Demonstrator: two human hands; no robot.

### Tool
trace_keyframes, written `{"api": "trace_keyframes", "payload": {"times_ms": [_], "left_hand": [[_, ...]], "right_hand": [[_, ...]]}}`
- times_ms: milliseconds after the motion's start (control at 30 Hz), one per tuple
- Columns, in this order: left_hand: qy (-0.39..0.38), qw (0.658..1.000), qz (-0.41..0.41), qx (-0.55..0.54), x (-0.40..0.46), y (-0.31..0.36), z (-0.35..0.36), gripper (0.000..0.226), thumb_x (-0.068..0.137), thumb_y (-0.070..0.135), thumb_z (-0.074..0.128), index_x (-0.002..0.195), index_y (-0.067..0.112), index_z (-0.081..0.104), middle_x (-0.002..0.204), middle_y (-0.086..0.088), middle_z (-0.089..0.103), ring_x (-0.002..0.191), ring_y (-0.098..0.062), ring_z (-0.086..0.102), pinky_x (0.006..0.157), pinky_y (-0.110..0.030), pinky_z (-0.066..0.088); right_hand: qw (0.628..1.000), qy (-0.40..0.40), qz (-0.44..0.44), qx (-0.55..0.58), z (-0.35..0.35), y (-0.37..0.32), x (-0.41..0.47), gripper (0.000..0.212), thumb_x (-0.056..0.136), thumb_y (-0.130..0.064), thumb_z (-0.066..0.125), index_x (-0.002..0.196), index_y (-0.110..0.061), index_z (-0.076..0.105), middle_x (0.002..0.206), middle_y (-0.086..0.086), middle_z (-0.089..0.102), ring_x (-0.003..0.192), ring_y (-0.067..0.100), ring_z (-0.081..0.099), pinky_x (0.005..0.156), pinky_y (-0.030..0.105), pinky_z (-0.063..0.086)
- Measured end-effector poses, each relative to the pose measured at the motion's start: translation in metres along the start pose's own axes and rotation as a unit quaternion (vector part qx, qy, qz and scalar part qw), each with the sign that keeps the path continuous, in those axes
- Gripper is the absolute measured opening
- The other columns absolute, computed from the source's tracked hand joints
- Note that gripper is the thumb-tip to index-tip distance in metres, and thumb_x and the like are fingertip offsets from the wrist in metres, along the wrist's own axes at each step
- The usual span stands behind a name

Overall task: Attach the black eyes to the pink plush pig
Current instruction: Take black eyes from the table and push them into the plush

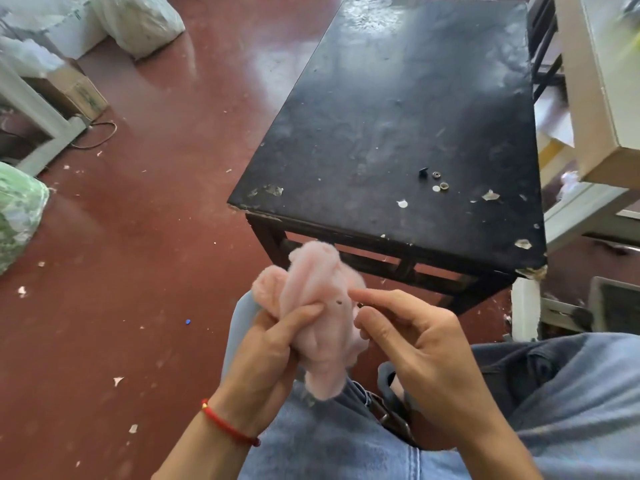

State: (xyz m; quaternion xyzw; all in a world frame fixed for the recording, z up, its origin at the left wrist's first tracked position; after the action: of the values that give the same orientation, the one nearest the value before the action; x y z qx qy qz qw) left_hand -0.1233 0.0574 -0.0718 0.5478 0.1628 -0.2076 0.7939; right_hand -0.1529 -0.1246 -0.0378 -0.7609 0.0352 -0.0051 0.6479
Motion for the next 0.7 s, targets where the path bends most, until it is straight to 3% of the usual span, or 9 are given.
{"api": "trace_keyframes", "payload": {"times_ms": [200, 500, 700], "left_hand": [[0.017, 0.999, 0.028, 0.015, -0.004, -0.002, 0.0, 0.019, 0.085, 0.016, 0.078, 0.103, 0.017, 0.085, 0.109, -0.016, 0.085, 0.103, -0.026, 0.081, 0.076, -0.026, 0.066], [0.008, 0.997, 0.054, 0.056, -0.007, -0.005, 0.015, 0.017, 0.086, 0.013, 0.075, 0.097, 0.016, 0.088, 0.1, -0.015, 0.087, 0.092, -0.026, 0.085, 0.072, -0.025, 0.067], [0.014, 0.99, 0.059, 0.126, -0.007, -0.009, 0.012, 0.019, 0.085, 0.021, 0.076, 0.1, 0.017, 0.087, 0.102, -0.015, 0.087, 0.1, -0.033, 0.082, 0.087, -0.04, 0.068]], "right_hand": [[0.996, 0.018, 0.022, 0.086, -0.002, 0.006, -0.001, 0.015, 0.087, -0.028, 0.077, 0.101, -0.023, 0.078, 0.091, 0.003, 0.082, 0.083, 0.017, 0.08, 0.071, 0.026, 0.064], [0.998, 0.02, 0.025, 0.05, -0.001, 0.011, -0.001, 0.024, 0.086, -0.028, 0.073, 0.107, -0.016, 0.079, 0.091, 0.002, 0.084, 0.084, 0.02, 0.081, 0.076, 0.037, 0.068], [0.997, 0.022, -0.021, -0.073, -0.002, 0.009, 0.0, 0.019, 0.089, -0.003, 0.081, 0.107, -0.011, 0.08, 0.09, -0.006, 0.082, 0.087, 0.008, 0.079, 0.077, 0.016, 0.062]]}}
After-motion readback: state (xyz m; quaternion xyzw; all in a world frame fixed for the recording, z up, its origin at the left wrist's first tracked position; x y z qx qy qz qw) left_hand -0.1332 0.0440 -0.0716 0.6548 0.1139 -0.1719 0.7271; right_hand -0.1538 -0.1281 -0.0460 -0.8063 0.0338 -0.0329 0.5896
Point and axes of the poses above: each hand's wrist, its own x-axis towards the middle knuckle, its own z-axis out of the palm, y = z × x, the point moved 6 cm from there along x, towards the middle knuckle
